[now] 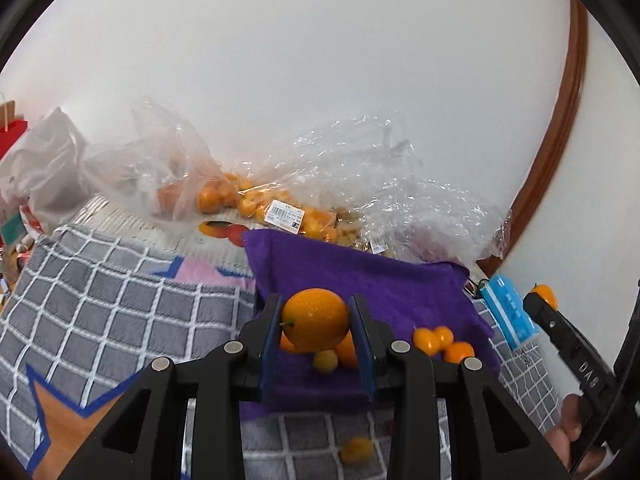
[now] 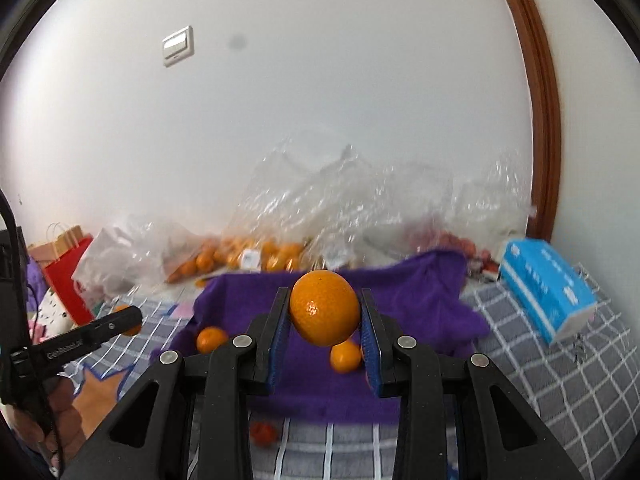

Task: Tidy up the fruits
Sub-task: 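Carry both held oranges over the purple towel and lower them, then open both grippers to release the oranges onto the purple towel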

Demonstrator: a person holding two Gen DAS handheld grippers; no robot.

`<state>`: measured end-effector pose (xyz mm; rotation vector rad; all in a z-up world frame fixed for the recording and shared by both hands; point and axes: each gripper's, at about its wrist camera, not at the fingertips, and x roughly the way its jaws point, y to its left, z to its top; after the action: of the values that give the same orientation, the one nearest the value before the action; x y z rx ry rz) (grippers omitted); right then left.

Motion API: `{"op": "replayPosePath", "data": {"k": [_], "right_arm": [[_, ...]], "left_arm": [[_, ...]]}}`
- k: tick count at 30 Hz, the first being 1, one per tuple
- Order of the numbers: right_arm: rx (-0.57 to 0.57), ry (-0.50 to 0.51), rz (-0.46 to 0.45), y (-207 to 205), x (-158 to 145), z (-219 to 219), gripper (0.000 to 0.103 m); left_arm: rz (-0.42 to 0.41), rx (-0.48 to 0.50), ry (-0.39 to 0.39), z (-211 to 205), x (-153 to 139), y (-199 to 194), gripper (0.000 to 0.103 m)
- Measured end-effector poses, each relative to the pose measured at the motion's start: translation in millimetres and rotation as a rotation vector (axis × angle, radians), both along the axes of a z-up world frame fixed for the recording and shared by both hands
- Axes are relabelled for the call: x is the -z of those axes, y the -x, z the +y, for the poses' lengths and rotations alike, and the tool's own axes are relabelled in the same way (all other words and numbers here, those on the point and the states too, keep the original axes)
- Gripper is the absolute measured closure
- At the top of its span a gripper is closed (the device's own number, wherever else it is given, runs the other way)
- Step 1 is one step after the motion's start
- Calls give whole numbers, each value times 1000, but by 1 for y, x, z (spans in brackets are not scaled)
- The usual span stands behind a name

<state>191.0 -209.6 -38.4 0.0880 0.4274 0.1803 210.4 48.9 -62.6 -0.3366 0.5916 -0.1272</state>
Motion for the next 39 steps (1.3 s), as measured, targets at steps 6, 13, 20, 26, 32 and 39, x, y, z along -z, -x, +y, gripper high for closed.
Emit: {"op": "replayPosePath", "data": {"k": [6, 13, 20, 26, 32, 39], "right_arm": [[9, 13, 6, -24, 17, 0, 70], [14, 17, 131, -45, 54, -13, 70], [-29, -6, 187, -50, 65, -11, 70], [-60, -52, 250, -55, 76, -12, 70], [-55, -52, 283, -58, 82, -11, 70], [-58, -26, 295, -60, 83, -6, 70]], "left_arm": [[20, -27, 25, -8, 14, -32, 71], [-32, -90, 55, 13, 35, -25, 71], [-8, -108, 156, 30, 45, -27, 71], [43, -79, 129, 16, 57, -33, 71], [76, -46, 135, 4, 65, -32, 71], [108, -47, 132, -1, 71, -33, 71]]}}
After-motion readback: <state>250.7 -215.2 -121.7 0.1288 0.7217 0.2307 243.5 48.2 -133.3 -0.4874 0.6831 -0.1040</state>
